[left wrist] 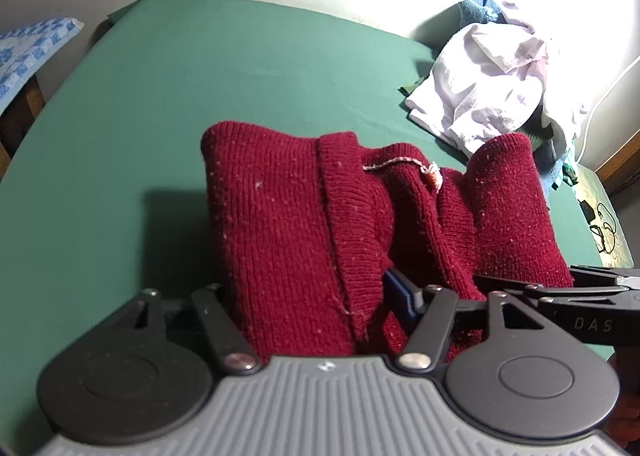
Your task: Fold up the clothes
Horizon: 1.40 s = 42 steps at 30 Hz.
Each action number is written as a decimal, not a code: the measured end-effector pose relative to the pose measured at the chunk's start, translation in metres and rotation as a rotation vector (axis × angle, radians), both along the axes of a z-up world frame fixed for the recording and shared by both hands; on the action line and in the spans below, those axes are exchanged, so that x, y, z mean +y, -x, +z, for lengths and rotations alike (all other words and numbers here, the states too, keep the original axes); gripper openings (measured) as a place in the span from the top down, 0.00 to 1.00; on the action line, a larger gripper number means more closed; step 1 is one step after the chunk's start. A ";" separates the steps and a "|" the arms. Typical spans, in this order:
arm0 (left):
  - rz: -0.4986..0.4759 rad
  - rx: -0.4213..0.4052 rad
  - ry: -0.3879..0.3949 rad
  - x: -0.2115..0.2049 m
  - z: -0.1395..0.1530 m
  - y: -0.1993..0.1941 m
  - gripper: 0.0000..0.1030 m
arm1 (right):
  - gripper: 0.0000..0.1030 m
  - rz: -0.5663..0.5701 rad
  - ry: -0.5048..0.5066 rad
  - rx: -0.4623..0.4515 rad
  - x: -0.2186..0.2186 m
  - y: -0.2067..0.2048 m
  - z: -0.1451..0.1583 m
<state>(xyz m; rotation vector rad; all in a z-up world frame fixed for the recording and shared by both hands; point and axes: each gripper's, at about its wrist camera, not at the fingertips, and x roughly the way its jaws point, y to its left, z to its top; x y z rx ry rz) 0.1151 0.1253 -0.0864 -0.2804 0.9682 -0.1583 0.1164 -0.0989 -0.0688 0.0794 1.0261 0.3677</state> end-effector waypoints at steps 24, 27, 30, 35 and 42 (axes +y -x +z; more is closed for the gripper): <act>0.054 -0.009 -0.034 -0.007 -0.007 0.000 0.19 | 0.21 -0.001 -0.022 0.009 0.001 -0.008 -0.009; 0.047 -0.018 -0.042 -0.009 -0.007 0.000 0.23 | 0.21 0.006 -0.017 0.001 0.004 -0.007 -0.009; 0.038 -0.029 -0.052 -0.011 -0.008 0.000 0.24 | 0.24 0.010 -0.009 -0.006 0.007 -0.007 -0.008; 0.010 -0.037 -0.035 -0.008 -0.007 0.000 0.33 | 0.28 -0.007 0.002 -0.012 0.011 -0.006 -0.009; -0.024 -0.054 -0.006 -0.003 -0.004 0.001 0.46 | 0.35 -0.024 0.016 -0.016 0.015 -0.008 -0.008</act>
